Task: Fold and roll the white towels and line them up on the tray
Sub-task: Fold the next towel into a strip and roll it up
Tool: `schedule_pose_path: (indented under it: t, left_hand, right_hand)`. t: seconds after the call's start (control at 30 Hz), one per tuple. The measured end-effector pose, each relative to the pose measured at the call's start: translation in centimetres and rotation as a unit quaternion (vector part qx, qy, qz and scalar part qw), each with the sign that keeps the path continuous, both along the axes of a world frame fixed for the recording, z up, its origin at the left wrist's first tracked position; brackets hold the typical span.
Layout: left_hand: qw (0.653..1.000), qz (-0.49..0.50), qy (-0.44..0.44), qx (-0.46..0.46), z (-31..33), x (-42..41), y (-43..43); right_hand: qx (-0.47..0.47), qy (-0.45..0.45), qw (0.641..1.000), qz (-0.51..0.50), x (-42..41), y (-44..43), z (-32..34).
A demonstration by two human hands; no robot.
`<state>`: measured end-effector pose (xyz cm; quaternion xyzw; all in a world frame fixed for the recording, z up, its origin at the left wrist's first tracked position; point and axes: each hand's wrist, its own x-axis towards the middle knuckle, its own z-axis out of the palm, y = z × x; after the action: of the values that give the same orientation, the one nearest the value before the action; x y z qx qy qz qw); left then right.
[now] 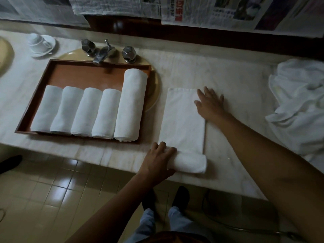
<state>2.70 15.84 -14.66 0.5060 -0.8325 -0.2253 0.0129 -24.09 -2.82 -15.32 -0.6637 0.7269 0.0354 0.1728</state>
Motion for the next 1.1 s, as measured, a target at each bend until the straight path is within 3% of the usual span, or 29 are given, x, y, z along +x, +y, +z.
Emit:
schedule_pose_path:
  t: [0.13, 0.23, 0.3, 0.43, 0.53, 0.7, 0.9, 1.1]
  left_hand:
    - [1.0, -0.005, -0.001, -0.008, -0.1, 0.1, -0.1]
    - [1.0, -0.007, 0.0, -0.012, -0.1, 0.2, -0.2]
    - [1.0, -0.008, 0.001, -0.013, 0.0, 0.2, -0.3]
    - [1.0, -0.007, 0.008, -0.012, 0.2, 0.1, -0.4]
    - [1.0, -0.023, -0.001, -0.018, 0.0, 0.3, -0.3]
    - [0.998, -0.067, -0.01, -0.008, 0.2, 1.2, 0.1]
    - [0.993, -0.117, 0.033, 0.001, -0.3, 4.4, 2.0]
    - [0.992, -0.041, 0.107, 0.06, 0.0, 5.4, 1.5]
  right_hand:
    - [-0.061, -0.129, 0.989, -0.038, -0.3, 2.8, 2.4]
    - [-0.098, -0.239, 0.966, -0.028, 0.9, 10.3, 4.7]
    - [-0.088, -0.267, 0.96, 0.0, 1.8, 16.1, 5.2]
    - [-0.004, -0.229, 0.966, 0.122, 2.5, 23.5, 3.0]
    - [-0.045, -0.201, 0.965, 0.162, 2.1, 24.1, 1.0]
    - [-0.047, -0.211, 0.965, 0.151, 2.0, 24.1, 1.2]
    - [0.04, -0.231, 0.969, 0.079, 2.1, 26.0, 1.7]
    - [0.03, -0.27, 0.962, 0.036, 2.0, 25.5, 2.7]
